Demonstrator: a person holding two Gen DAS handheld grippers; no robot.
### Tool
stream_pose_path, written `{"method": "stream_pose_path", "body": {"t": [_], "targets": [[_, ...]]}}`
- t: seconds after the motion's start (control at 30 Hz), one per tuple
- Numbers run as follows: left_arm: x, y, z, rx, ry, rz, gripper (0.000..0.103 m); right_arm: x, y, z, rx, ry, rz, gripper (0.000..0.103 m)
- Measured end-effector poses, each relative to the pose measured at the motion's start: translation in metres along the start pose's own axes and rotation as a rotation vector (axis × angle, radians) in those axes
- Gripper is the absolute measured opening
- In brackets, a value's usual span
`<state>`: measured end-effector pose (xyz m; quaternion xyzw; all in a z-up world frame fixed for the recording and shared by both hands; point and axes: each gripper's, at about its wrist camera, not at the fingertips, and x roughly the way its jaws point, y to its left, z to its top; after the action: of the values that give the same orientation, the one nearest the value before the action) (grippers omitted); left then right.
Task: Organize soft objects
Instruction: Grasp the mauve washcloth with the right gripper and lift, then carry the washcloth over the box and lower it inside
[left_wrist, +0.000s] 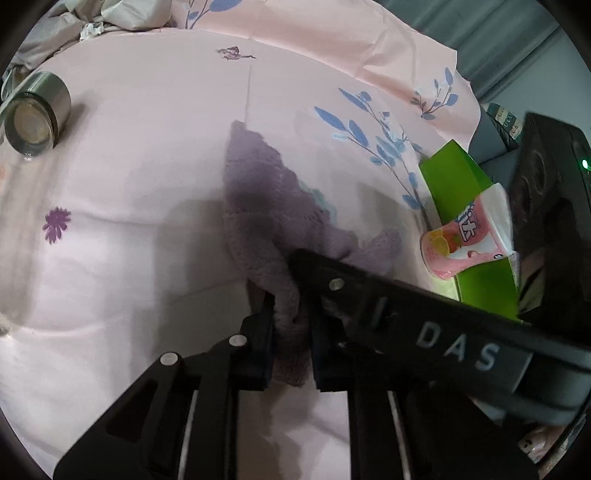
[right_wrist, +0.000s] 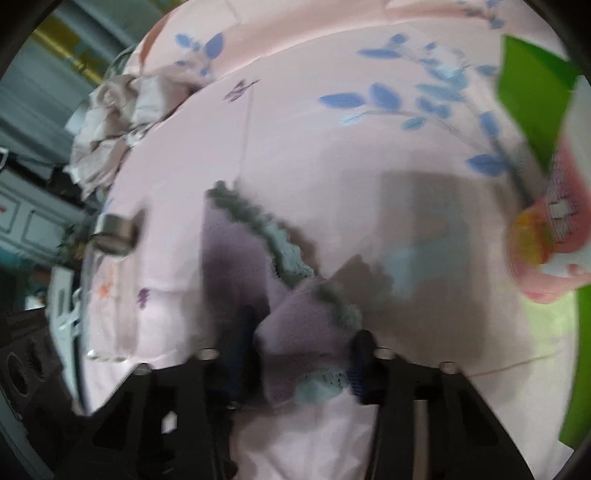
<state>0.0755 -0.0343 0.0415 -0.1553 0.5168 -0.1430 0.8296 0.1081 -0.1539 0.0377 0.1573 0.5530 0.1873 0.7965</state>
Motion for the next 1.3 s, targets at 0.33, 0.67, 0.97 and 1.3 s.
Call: {"method": "stream_pose_path", "body": {"t": [0.33,0.67,0.97,1.3], "targets": [[-0.019,-0.011,-0.003,0.054,-0.056,0.026,0.01,-0.01,0.013,-0.007,-0.049,-0.032,0.03,0.034],[-0.065,-0.028,-0.004,0.101,-0.152,-0.012,0.01,-0.059,0.038,-0.017,-0.139,-0.153,0.018,0.034],[-0.084,-0.048,-0.005,0.138,-0.151,-0.025,0.01,-0.09,0.047,-0.023,-0.18,-0.18,-0.036,0.034],[-0.093,-0.099,-0.006,0.228,-0.163,-0.028,0.011,-0.132,0.034,-0.027,-0.2,-0.254,-0.105,0.034]]}}
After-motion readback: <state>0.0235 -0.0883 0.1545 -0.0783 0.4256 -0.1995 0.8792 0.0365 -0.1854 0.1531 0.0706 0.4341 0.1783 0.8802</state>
